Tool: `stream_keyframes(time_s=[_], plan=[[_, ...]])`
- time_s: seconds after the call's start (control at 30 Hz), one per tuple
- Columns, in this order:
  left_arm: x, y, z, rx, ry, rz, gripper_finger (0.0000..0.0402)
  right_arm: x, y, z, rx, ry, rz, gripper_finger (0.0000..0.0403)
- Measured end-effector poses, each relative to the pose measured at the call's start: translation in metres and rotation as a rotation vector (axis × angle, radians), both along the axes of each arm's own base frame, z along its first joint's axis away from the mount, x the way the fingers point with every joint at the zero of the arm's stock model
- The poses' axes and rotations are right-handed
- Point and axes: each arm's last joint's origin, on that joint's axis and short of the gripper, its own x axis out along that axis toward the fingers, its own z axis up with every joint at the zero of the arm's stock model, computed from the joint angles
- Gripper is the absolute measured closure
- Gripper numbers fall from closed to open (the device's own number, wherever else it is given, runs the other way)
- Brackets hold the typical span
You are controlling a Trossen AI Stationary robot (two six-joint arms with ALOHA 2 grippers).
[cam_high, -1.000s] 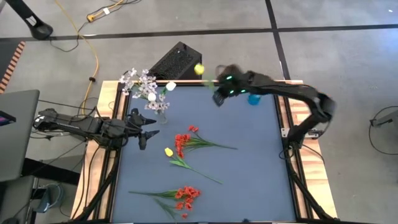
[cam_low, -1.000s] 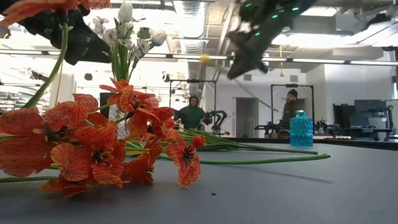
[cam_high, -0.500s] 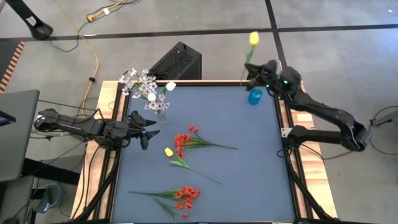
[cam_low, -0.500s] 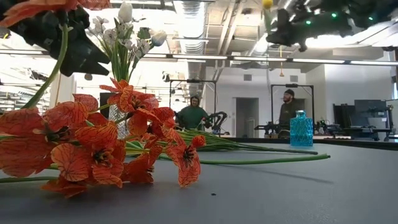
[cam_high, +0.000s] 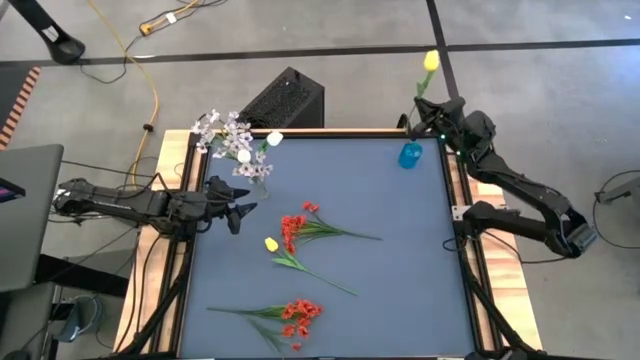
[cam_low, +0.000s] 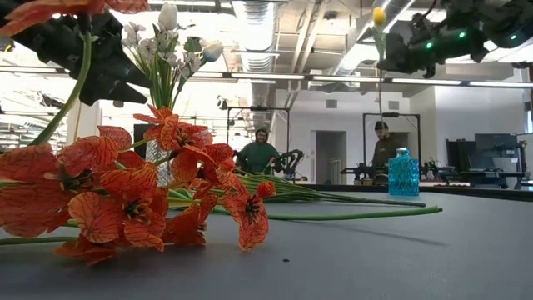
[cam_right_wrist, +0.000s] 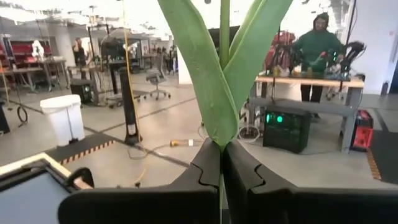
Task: Sort flowers into vase by color
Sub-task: Put the top yellow tulip flower into the blue vase
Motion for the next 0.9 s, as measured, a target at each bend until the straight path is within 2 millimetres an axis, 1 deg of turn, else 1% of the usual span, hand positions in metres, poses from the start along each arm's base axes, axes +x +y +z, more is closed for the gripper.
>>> stream_keyframes(time_s=[0.07, 0.2, 0.57, 0.67, 0.9], plan=[[0.0, 0.0, 0.0, -0.007, -0.005, 0.013, 0.0161, -0.003, 0.004, 0.001, 0.013, 0.007, 0.001, 0.0375], [0.0, 0.0, 0.0, -0.017, -0.011, 0.021, 0.0161, -0.007, 0.01, -0.004, 0.077, 0.053, 0.002, 0.0375], [0.0, 0.001, 0.0, -0.012, -0.011, 0.031, 0.0161, -0.009, 0.01, -0.008, 0.085, 0.1, -0.009, 0.0375], [0.0, 0.001, 0.0, -0.025, -0.018, 0.036, 0.0161, -0.011, 0.009, -0.016, 0.099, 0.109, -0.021, 0.0375], [0.0, 0.0, 0.0, -0.041, -0.023, 0.031, 0.0161, -0.014, 0.009, -0.046, 0.15, 0.095, -0.036, 0.0375]])
